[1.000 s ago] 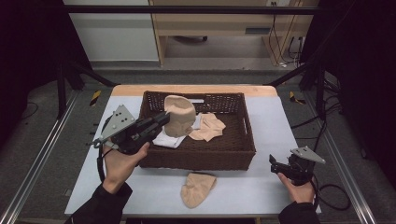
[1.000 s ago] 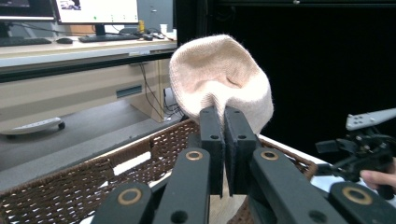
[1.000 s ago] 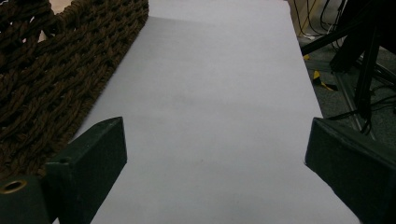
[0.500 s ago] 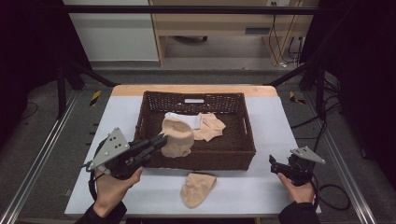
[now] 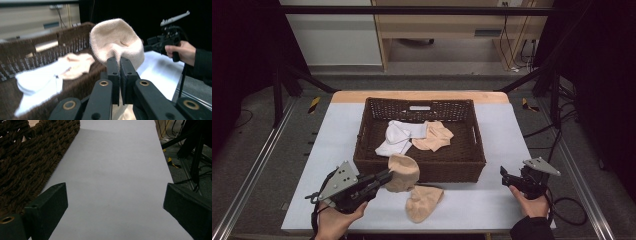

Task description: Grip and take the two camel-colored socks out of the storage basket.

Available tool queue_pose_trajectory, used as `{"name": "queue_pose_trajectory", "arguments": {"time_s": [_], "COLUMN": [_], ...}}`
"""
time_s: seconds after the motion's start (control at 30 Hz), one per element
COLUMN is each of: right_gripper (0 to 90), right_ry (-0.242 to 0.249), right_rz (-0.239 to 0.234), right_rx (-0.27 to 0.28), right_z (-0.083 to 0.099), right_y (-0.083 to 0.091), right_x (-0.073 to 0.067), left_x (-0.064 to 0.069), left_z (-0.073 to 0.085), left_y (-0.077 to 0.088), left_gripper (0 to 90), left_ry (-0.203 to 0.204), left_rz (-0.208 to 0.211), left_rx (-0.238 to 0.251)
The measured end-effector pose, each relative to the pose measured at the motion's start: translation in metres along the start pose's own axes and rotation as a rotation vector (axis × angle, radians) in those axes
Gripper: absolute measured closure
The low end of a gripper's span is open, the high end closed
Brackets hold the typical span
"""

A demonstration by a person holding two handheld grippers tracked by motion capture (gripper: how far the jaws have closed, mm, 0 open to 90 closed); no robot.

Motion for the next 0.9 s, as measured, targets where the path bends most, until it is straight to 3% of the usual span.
{"name": "queue_pose_trajectory", "arguments": {"time_s": [0.23,0.63,0.7,0.77,0.9], "right_gripper": [5.8,5.9,5.9,5.9,5.9], "right_ry": [-0.002,0.006,0.006,0.007,0.015], "right_rz": [-0.003,-0.006,-0.005,-0.004,-0.005], "right_rx": [-0.006,-0.011,-0.011,-0.016,-0.018], "right_z": [0.001,0.003,0.003,0.003,0.004], "right_y": [0.000,0.000,0.000,0.000,-0.001], "right_x": [-0.001,-0.002,-0.002,-0.002,-0.003], "left_x": [-0.006,-0.018,-0.020,-0.023,-0.025], "left_z": [0.035,0.076,0.080,0.094,0.107], "left_y": [-0.009,-0.026,-0.028,-0.037,-0.047], "left_gripper": [86.9,86.8,86.8,86.8,86.5], "left_ry": [0.068,0.132,0.137,0.146,0.131], "left_rz": [0.009,0.001,0.002,0.012,0.003], "left_rx": [-0.091,-0.233,-0.244,-0.289,-0.334]}}
Point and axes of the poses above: each handheld gripper's, and its own axes: y roughly backward along the jaws, z roughly out of its underside, x roughly to its right, the point moved 7 cm from there along -y, roughly forward along the jaws, and after that the axes turned 8 degrees about z, right-handed, at the moved point
